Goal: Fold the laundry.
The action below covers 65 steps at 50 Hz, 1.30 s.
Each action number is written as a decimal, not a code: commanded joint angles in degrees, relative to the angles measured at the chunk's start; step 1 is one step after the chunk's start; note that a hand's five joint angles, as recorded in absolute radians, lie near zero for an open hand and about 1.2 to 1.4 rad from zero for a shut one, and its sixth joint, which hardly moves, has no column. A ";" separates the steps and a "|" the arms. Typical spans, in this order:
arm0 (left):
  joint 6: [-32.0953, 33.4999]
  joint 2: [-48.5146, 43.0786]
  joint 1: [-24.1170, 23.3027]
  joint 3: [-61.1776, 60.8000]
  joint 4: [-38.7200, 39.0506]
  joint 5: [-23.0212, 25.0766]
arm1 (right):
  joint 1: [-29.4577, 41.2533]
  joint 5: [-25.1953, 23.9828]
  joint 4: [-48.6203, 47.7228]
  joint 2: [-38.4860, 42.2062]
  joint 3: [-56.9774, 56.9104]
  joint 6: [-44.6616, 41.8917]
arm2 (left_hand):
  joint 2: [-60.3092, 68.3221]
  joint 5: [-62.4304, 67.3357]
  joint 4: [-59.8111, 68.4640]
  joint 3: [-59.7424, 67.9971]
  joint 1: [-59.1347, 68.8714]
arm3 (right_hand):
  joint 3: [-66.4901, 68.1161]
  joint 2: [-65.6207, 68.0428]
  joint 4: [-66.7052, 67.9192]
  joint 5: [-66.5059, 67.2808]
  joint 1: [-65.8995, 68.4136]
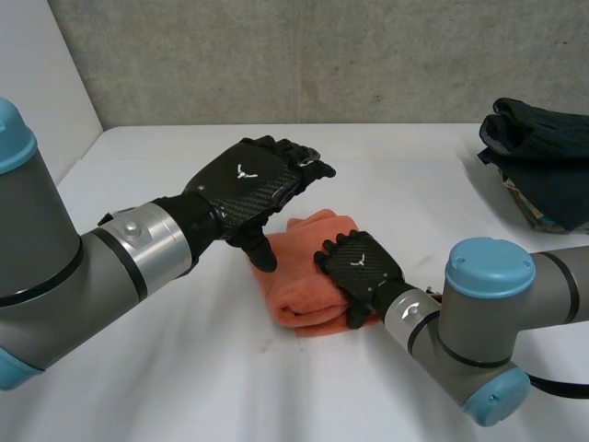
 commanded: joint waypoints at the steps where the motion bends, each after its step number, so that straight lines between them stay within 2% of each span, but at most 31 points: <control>1: 0.00 -0.13 0.10 -0.09 -0.09 0.00 | 0.05 0.04 0.07 1.76 -2.16 -0.06 | 0.73 -0.33 0.63 0.30 1.08 | 6.45 7.80 6.77 7.14 9.46; 4: 0.00 -0.13 0.10 -0.18 -0.09 0.00 | 0.05 0.04 0.07 1.94 -2.60 0.03 | 0.73 -0.33 0.63 0.30 1.08 | 8.30 9.65 8.62 8.99 11.31; 7: 0.00 -0.13 0.10 -0.18 -0.09 0.00 | 0.05 0.04 0.07 2.29 -3.21 -0.06 | 0.73 -0.33 0.63 0.30 1.08 | 17.36 18.71 17.68 18.04 20.37; 8: 0.00 -0.13 0.10 -0.18 -0.09 0.00 | 0.05 0.04 0.07 2.38 -3.39 -0.06 | 0.73 -0.33 0.63 0.30 1.08 | 21.89 23.24 22.21 22.58 24.90; 9: 0.00 -0.13 0.10 -0.18 -0.09 0.00 | 0.05 -0.14 0.07 2.64 -3.91 -0.06 | 0.73 -0.33 0.63 0.30 1.08 | 32.26 33.61 32.58 32.95 35.27; 12: 0.00 -0.13 0.10 -0.18 -0.18 0.00 | 0.05 -0.31 0.07 3.08 -4.88 -0.06 | 0.73 -0.33 0.63 0.30 1.08 | 46.11 47.46 46.43 46.79 49.12; 13: 0.00 -0.13 0.10 -0.18 -0.18 0.00 | 0.05 -0.23 0.16 3.60 -5.75 -0.06 | 0.73 -0.33 0.63 0.30 1.08 | 57.98 59.33 58.30 58.67 60.99; 22: 0.00 0.31 1.15 -0.18 -0.27 -0.18 | -0.04 0.13 -0.37 4.84 -12.08 0.29 | 0.39 -0.67 0.30 -0.04 0.75 | 59.22 60.57 59.54 59.91 62.23; 27: 0.00 1.27 1.68 -0.18 -0.27 -0.18 | -2.40 0.48 -0.46 3.96 -17.97 0.20 | 0.56 -0.50 0.46 0.13 0.91 | 59.22 60.57 59.54 59.91 62.23; 32: -0.17 3.73 3.61 -0.26 -0.27 -0.27 | -7.68 -0.31 -0.46 2.03 -26.14 0.29 | 0.73 -0.33 0.63 0.30 1.08 | 59.22 60.57 59.54 59.91 62.23; 36: -1.23 4.88 4.14 -0.09 -0.09 -0.18 | -12.68 -1.54 -4.14 1.15 -34.49 1.61 | 0.90 -0.16 0.80 0.47 1.25 | 59.22 60.57 59.54 59.91 62.23; 41: -1.84 4.88 4.06 0.00 0.00 -0.18 | -20.93 -1.72 -11.61 1.58 -43.09 6.95 | 0.90 -0.16 0.80 0.47 1.25 | 59.22 60.57 59.54 59.91 62.23; 44: -1.84 4.97 3.97 0.00 0.00 -0.18 | -24.81 -2.24 -12.94 2.46 -46.62 10.12 | 0.90 -0.16 0.80 0.47 1.25 | 59.22 60.57 59.54 59.91 62.23; 50: -1.93 4.97 3.53 -0.18 0.00 -0.18 | -34.48 -7.69 -13.99 7.29 -50.41 14.88 | 0.90 -0.16 0.80 0.47 1.25 | 59.22 60.57 59.54 59.91 62.23; 56: -1.85 4.44 3.26 -0.70 0.00 -0.27 | -42.12 -14.80 -20.05 10.99 -45.50 19.18 | 1.07 0.01 0.97 0.64 1.42 | 59.22 60.57 59.54 59.91 62.23; 60: -1.84 4.26 2.91 -1.49 0.08 -0.18 | -48.01 -22.18 -24.71 13.62 -40.31 25.76 | 1.07 0.01 0.97 0.64 1.42 | 59.22 60.57 59.54 59.91 62.23; 61: -1.84 4.26 2.74 -1.58 0.08 -0.27 | -49.85 -25.42 -26.37 14.84 -38.48 27.78 | 1.07 0.01 0.97 0.64 1.42 | 59.22 60.57 59.54 59.91 62.23; 65: -1.84 4.17 1.86 -2.02 0.08 -0.27 | -52.94 -31.06 -29.45 17.75 -34.95 29.21 | 1.07 0.01 0.97 0.64 1.42 | 59.22 60.57 59.54 59.91 62.23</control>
